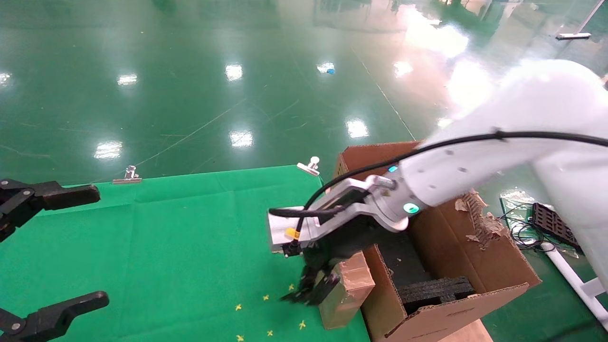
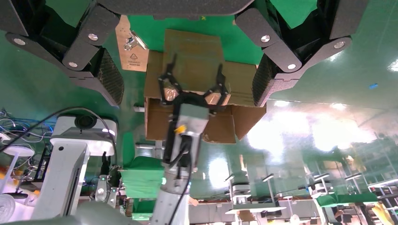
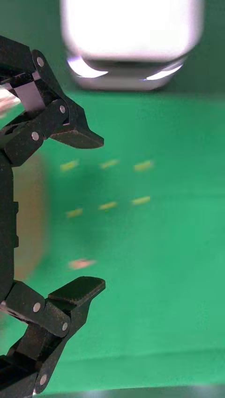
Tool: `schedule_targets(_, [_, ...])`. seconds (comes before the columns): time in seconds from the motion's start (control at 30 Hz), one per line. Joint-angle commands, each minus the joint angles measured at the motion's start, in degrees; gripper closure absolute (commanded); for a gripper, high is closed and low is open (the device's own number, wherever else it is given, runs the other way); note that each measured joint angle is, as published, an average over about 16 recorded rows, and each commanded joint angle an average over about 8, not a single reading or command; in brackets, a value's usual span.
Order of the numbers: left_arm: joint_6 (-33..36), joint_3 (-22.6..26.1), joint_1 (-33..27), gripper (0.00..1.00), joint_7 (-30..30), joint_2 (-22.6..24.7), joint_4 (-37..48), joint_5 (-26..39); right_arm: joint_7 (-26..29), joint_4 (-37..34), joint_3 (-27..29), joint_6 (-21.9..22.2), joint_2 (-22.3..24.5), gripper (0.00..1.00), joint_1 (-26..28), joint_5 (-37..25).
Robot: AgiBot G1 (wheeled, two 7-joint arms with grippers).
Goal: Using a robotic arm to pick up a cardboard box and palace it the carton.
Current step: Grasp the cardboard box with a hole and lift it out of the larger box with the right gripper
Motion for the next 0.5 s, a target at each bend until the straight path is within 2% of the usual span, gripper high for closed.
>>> schedule_targets(0.03, [0.0, 0.0, 0.0, 0.00, 0.0, 0.0, 0.0, 0.0, 2.4, -0.1, -4.5, -0.6, -1.8, 0.00, 3.6, -3.7])
schedule_targets(0.17, [0.0, 0.0, 0.0, 0.00, 0.0, 0.0, 0.0, 0.0, 6.7, -0.1, -11.6, -0.5, -2.2, 0.00, 11.7, -3.1])
schedule_targets(0.3, [0.0, 0.0, 0.0, 0.00, 0.0, 0.0, 0.0, 0.0, 8.8, 0.1, -17.7, -0.4, -1.8, 0.00, 18.7, -1.5])
schedule_targets(0.5, [0.0, 0.0, 0.0, 0.00, 0.0, 0.0, 0.0, 0.0, 10.7, 0.5, -27.0, 0.1, -2.2, 0.00, 25.4, -1.1])
